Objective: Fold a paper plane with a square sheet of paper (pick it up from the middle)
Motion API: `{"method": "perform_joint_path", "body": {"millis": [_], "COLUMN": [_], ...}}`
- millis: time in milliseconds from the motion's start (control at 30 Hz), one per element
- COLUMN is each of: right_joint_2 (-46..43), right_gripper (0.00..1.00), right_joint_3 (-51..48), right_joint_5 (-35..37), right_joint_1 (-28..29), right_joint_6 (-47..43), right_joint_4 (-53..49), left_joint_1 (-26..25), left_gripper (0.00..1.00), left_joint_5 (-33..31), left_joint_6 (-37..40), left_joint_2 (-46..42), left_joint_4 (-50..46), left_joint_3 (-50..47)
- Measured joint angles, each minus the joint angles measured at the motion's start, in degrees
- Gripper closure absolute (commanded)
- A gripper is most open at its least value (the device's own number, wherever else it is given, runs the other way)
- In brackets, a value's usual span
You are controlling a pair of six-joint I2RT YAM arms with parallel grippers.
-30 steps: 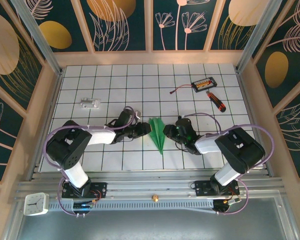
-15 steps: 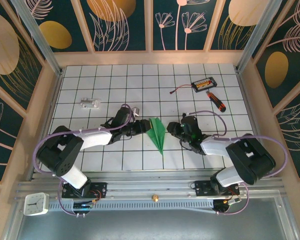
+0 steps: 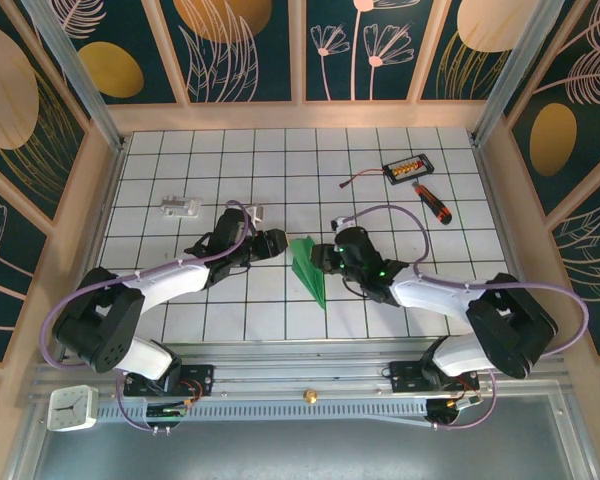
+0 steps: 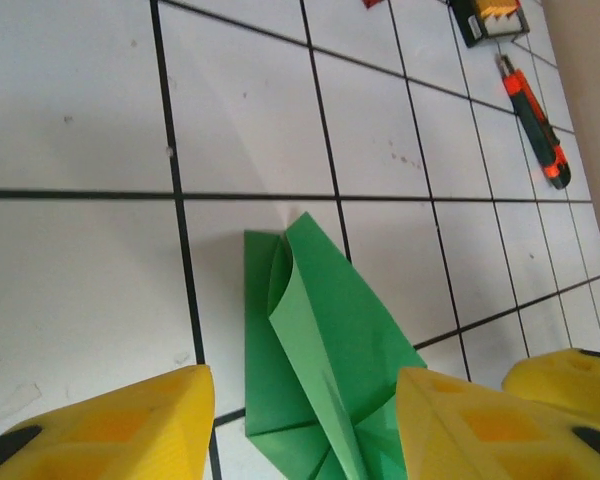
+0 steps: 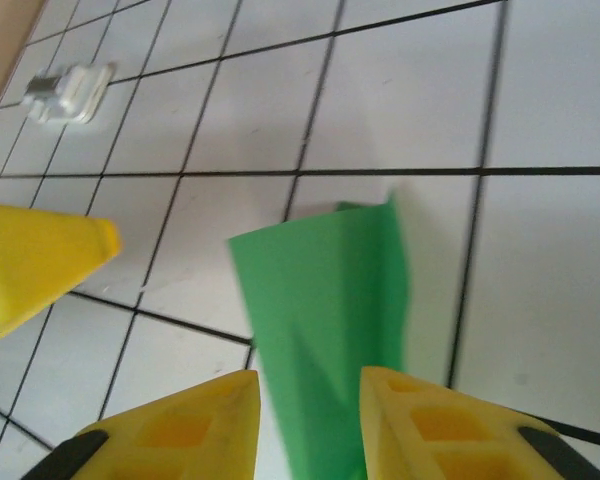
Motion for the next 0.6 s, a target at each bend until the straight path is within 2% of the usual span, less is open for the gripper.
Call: {"method": "perform_joint_path", "body": {"millis": [133,300,600], "right_joint_2": [4.44,10.56,12.37], "right_gripper": [0.82,0.86,0.88], "right_joint_3": [1.33,3.08,0.61], "right_joint_5": [-1.09,-3.17,-6.49], "right_joint_1": [0.81,-0.28,-5.95], "right_joint_6": [-1.29,-1.6,0.22], "right_joint_4": [-0.15,-1.05,0.92], "left_joint_1": [0.0,-0.2,-1.64], "left_gripper": [0.57,0.64,0.6], "left_joint_5": [3.45,6.8,9.38], "left_joint_6": [-2.23,-4.33,-7.15], "left_joint_2": [1.66,4.13,4.48], "left_joint_4": [1.66,2.75,5.46], "left_joint_3": [-2.19,-3.19,-5.22]}}
